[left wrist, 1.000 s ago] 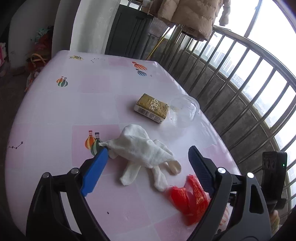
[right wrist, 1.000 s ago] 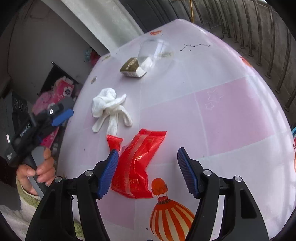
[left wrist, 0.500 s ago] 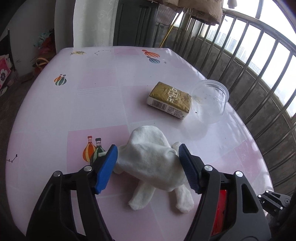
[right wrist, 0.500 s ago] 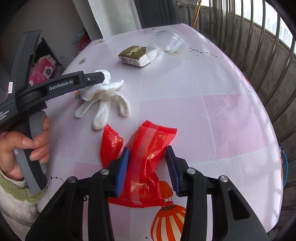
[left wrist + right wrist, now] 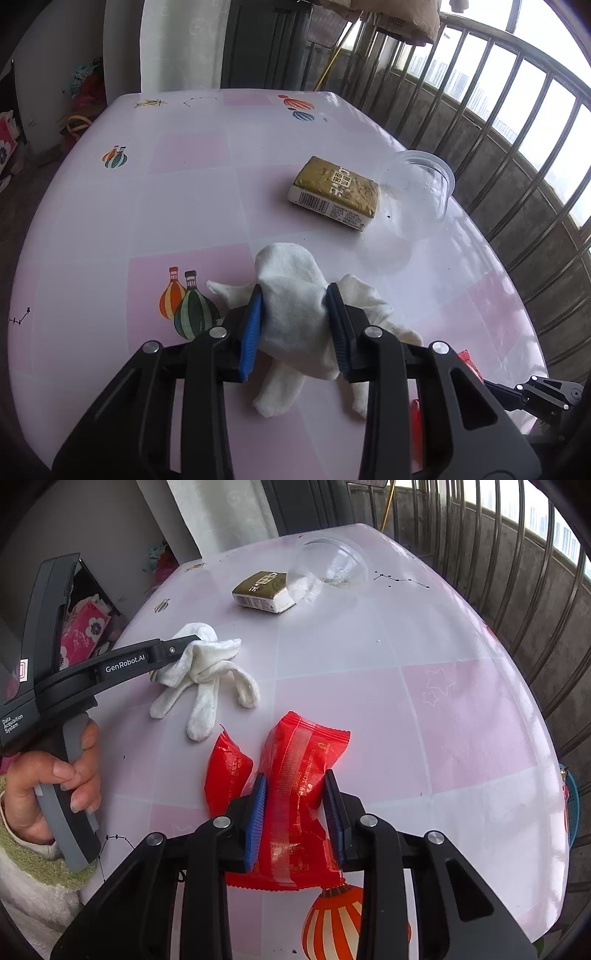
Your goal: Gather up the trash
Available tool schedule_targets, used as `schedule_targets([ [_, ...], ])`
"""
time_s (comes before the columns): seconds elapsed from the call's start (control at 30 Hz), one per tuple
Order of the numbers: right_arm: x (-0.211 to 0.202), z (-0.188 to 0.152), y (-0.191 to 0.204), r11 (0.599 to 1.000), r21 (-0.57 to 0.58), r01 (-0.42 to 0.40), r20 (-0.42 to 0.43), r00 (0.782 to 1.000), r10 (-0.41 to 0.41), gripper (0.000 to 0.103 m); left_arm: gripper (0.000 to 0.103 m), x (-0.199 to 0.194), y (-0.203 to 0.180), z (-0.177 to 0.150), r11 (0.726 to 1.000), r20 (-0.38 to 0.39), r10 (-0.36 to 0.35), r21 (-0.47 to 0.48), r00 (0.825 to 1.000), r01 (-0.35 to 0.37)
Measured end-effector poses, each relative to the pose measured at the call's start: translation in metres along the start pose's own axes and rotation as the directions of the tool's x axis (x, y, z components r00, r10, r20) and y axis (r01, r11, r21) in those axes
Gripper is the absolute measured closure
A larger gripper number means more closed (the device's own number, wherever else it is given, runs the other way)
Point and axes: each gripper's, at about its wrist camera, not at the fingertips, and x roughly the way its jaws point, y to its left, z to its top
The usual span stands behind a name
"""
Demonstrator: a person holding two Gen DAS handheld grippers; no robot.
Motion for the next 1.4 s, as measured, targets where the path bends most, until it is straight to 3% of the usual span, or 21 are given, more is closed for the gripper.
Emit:
schedule_targets([
  [0.33,0.001,0.000,-0.001,1.000,0.006,-0.004,0.004,1.000,0.004,0.074,0.086,-0.001,-0.002,0.000,1.000,0.010,0.001,0.013,1.000,-0.001],
  [0.7,0.001,0.002,-0.005,1.000,0.014,0.010,0.009,1.000,-0.010,0.075,0.087,-0.002,-0.002,-0.001,1.000,0.018,0.003,0.015,1.000,-0.003],
  [1.0,-0.005,0.008,-0.035,0.992,0.101,0.069,0.028,0.997,-0.072,0.075,0.087,-0.002,-0.002,-0.001,1.000,0.017,-0.001,0.020,1.000,0.000],
  [1.4,-0.004,0.009,-0.038,0.989,0.128,0.071,0.033,0.997,-0.076,0.074,0.087,-0.001,-0.003,-0.003,0.999,0.010,0.004,0.033,1.000,-0.004],
])
